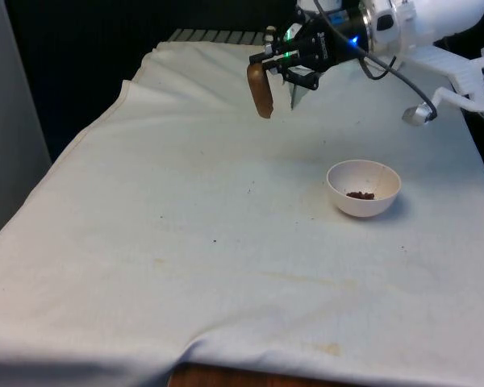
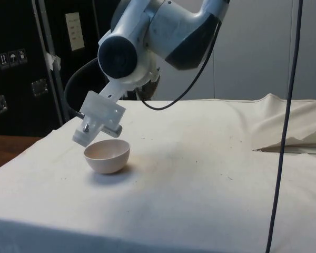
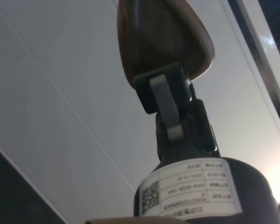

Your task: Pour the coffee beans from the cup into the bowl.

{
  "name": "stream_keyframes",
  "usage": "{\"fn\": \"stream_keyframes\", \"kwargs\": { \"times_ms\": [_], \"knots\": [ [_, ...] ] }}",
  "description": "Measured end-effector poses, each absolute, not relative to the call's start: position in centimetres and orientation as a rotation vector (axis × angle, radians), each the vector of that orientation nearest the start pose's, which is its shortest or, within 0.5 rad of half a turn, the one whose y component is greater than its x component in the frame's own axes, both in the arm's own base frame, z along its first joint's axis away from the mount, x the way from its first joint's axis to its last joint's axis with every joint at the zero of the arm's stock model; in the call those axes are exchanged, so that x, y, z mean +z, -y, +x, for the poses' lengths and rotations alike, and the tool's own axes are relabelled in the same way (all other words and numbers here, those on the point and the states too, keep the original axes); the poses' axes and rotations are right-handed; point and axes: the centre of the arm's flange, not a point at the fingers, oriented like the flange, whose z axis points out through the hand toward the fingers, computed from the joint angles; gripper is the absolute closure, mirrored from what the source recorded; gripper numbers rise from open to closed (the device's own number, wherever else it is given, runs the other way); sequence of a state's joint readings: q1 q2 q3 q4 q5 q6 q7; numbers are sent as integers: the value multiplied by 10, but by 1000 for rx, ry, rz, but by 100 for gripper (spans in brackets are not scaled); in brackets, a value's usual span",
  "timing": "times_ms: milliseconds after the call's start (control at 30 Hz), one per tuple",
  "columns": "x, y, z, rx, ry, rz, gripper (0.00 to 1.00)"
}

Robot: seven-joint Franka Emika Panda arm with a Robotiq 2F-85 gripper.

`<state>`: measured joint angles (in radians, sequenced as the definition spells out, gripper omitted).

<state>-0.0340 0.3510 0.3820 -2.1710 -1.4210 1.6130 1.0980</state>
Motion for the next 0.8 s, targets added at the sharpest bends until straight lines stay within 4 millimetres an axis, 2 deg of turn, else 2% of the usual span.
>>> {"fn": "stream_keyframes", "kwargs": {
  "times_ms": [800],
  "knots": [
    [246,-81,516,195,45,1937,100]
  ]
}}
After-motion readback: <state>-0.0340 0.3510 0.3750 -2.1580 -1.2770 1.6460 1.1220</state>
